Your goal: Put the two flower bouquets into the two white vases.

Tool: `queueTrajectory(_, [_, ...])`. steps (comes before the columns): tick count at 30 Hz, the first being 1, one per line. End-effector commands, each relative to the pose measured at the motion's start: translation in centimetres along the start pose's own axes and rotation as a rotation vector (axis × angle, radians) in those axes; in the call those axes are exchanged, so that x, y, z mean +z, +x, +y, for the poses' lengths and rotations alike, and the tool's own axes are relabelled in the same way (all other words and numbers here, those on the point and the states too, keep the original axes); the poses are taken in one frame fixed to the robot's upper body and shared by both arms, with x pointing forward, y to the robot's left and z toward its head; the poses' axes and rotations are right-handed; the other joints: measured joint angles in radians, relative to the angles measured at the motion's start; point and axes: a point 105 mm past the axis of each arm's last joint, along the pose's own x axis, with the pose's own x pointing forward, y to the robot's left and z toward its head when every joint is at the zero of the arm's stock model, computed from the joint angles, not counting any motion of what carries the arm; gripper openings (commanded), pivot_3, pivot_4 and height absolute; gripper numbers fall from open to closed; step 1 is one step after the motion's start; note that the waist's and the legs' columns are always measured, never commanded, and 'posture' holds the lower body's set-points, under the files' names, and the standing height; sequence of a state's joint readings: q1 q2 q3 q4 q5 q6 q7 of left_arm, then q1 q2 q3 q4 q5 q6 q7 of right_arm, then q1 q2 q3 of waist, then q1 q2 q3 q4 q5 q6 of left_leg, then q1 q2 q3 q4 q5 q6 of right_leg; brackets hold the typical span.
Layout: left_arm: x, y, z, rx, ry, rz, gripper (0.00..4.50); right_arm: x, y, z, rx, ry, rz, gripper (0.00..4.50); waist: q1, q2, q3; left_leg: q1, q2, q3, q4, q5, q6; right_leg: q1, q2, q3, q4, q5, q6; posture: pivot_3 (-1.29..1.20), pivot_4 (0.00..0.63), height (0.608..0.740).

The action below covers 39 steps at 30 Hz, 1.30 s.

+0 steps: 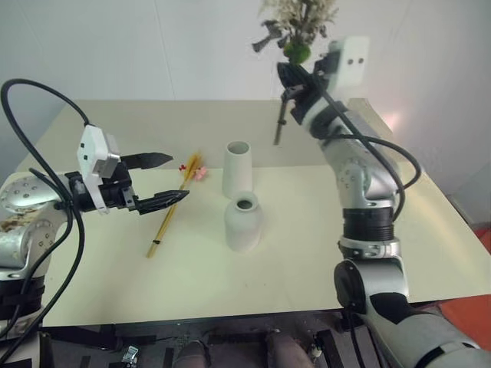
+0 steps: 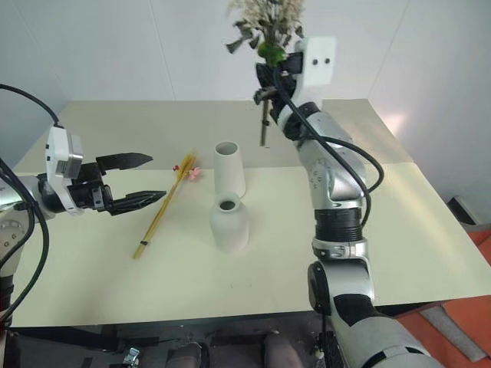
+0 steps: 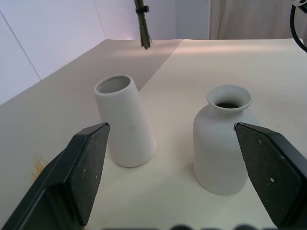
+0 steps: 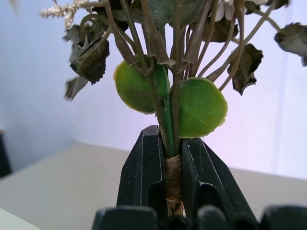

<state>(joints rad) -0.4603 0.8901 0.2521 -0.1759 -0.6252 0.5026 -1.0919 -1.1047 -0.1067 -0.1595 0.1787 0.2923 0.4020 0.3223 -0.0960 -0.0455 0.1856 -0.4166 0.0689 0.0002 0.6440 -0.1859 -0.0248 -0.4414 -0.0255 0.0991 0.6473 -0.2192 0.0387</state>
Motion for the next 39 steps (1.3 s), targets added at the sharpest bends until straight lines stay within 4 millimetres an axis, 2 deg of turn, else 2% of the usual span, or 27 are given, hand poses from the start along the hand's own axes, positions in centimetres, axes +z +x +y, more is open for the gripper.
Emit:
queueTrajectory(1, [0.9,-0.3,0.2,0.011,0.044,-0.004,4.50,2.8,1.6,1.9,0.052,-0.012,-0.114,0.20,-0.001,0.000,0.000,0.000,0.000,0.000,0.000,0.000,0.000,0.000,0.000,0.000,0.000,0.000,0.000,0.00,0.150,0.740])
queueTrajectory(4, [0.9,-0.3,0.1,0.014,0.045,-0.003,4.50,2.2,2.6,3.2,0.093,0.008,-0.123,0.20,-0.001,0.000,0.000,0.000,0.000,0.000,0.000,0.000,0.000,0.000,0.000,0.000,0.000,0.000,0.000,0.00,0.150,0.740])
queueTrajectory(8, [1.0,-0.6,0.0,0.026,0.048,0.001,4.50,0.4,3.1,4.2,0.122,0.023,-0.108,0.20,-0.001,0.000,0.000,0.000,0.000,0.000,0.000,0.000,0.000,0.000,0.000,0.000,0.000,0.000,0.000,0.00,0.150,0.740])
queueTrajectory(12, [1.1,-1.0,0.0,0.041,0.050,0.009,4.50,-2.0,3.6,4.0,0.089,-0.007,-0.077,0.20,-0.001,0.000,0.000,0.000,0.000,0.000,0.000,0.000,0.000,0.000,0.000,0.000,0.000,0.000,0.000,0.00,0.150,0.740])
queueTrajectory(18, [1.2,-1.4,-0.1,0.054,0.053,0.020,4.50,-3.2,3.7,4.0,0.081,-0.003,-0.068,0.20,-0.002,0.001,0.000,0.000,0.000,0.000,-0.001,0.000,0.000,-0.001,0.000,0.000,0.000,0.000,-0.001,0.00,0.150,0.740])
queueTrajectory(27, [1.0,-1.6,-0.2,0.079,0.042,0.033,4.50,-6.5,2.7,4.4,0.108,-0.045,-0.003,0.20,-0.003,0.001,0.000,0.000,0.000,0.000,-0.001,0.000,0.000,-0.001,0.000,0.000,0.000,0.000,-0.001,0.00,0.150,0.740])
queueTrajectory(39, [1.0,-2.1,0.0,0.103,0.044,0.051,4.50,-8.1,0.6,3.8,0.103,-0.072,0.007,4.45,-0.003,0.001,0.000,0.000,0.000,0.000,-0.001,0.000,0.000,-0.001,0.000,0.000,0.000,0.000,-0.001,0.00,0.150,0.740])
